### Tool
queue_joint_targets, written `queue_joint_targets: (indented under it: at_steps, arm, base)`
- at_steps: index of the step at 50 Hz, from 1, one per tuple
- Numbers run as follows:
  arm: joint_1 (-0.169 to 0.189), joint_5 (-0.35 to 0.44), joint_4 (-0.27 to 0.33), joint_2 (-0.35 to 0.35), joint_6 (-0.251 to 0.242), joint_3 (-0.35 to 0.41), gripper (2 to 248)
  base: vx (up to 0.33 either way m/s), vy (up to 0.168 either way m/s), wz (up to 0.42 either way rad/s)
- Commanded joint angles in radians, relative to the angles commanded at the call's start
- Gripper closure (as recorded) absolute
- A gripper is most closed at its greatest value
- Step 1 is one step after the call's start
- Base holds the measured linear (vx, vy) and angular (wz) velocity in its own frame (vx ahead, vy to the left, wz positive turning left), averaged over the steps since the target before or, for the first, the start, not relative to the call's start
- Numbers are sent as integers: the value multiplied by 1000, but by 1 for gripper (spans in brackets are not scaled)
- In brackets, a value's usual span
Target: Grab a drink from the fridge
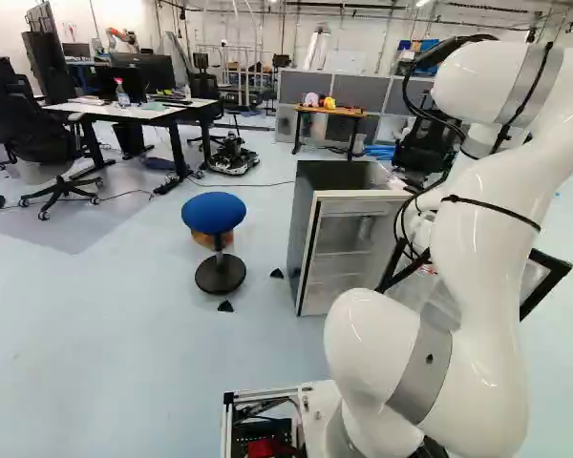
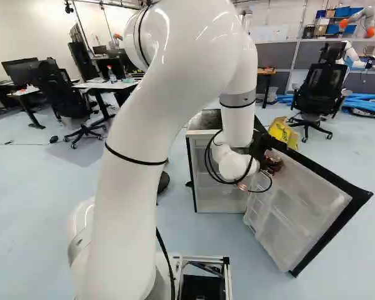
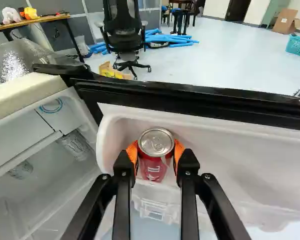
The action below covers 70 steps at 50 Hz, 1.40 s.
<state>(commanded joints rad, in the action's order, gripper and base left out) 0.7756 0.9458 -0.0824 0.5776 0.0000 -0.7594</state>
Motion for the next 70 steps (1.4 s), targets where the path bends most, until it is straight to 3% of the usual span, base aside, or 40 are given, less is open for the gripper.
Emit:
queue_joint_targets:
  at_steps: [25,70]
  arm:
    - [-2,13,0,-5,0,7,157]
    - [-12,128,0,-68,0,96,157]
  base:
    - [0,0,0]
    - [0,0,0]
